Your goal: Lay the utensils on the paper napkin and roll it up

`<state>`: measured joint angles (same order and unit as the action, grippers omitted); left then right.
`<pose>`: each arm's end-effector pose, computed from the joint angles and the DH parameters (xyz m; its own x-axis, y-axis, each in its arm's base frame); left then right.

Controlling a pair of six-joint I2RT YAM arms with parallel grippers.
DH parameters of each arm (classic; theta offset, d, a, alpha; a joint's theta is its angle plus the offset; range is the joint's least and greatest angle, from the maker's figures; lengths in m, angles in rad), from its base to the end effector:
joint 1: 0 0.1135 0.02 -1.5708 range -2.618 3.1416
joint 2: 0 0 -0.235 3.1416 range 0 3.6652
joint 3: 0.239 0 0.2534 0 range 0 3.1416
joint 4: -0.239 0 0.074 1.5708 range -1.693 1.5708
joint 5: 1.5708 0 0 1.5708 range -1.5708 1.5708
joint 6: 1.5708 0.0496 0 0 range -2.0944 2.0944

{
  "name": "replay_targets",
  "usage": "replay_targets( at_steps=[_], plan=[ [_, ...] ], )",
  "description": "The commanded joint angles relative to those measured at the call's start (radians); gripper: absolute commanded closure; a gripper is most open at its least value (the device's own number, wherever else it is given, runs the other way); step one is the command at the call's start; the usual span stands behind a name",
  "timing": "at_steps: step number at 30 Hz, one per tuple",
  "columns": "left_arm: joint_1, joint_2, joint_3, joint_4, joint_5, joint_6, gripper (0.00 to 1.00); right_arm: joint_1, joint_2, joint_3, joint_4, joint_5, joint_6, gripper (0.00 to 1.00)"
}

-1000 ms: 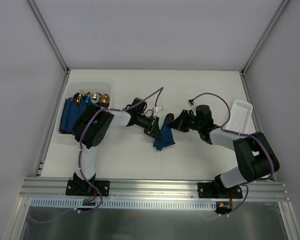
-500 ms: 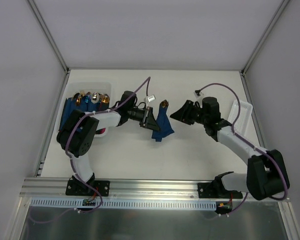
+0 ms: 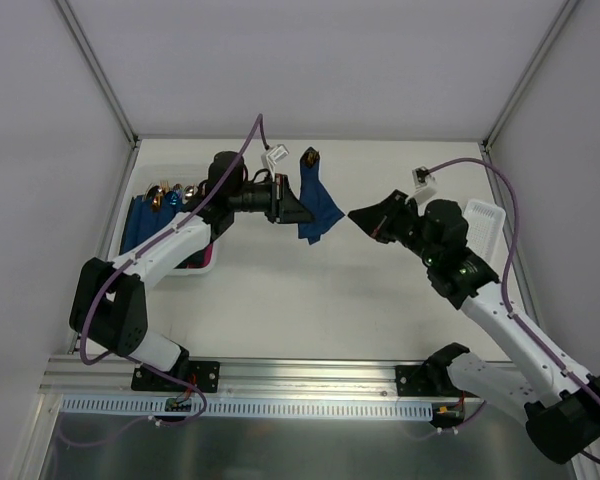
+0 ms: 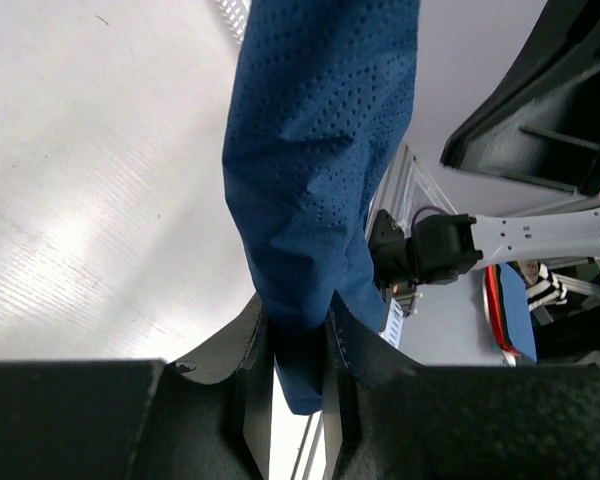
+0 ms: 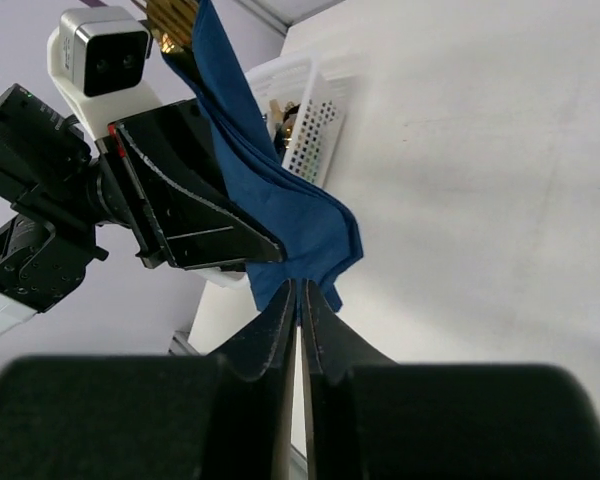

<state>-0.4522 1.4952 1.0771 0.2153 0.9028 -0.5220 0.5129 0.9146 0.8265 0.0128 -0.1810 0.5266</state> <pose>0.3016 -0.1898 0.2816 -0.6369 -0.0340 -0.7702 0.7438 0.2356 -0.6255 0.2131 0.1303 0.3286 -0.3779 0.3546 -0.8553 -0.5196 0.6834 0.5129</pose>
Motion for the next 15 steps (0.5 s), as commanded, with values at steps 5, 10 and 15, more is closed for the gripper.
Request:
replay_targets(
  at_steps=[5,10,15],
  plan=[
    [-0.005,-0.058,0.053,-0.004,-0.004,-0.079,1.0,0.114,0.116,0.039,0.32,0.068,0.099,0.91],
    [-0.006,-0.079,0.023,0.151,0.045,-0.223,1.0,0.153,0.21,0.01,0.454,0.018,0.136,0.91],
    [-0.005,-0.093,-0.014,0.315,0.113,-0.377,1.0,0.173,0.193,-0.046,0.383,0.046,0.093,0.88]
  ],
)
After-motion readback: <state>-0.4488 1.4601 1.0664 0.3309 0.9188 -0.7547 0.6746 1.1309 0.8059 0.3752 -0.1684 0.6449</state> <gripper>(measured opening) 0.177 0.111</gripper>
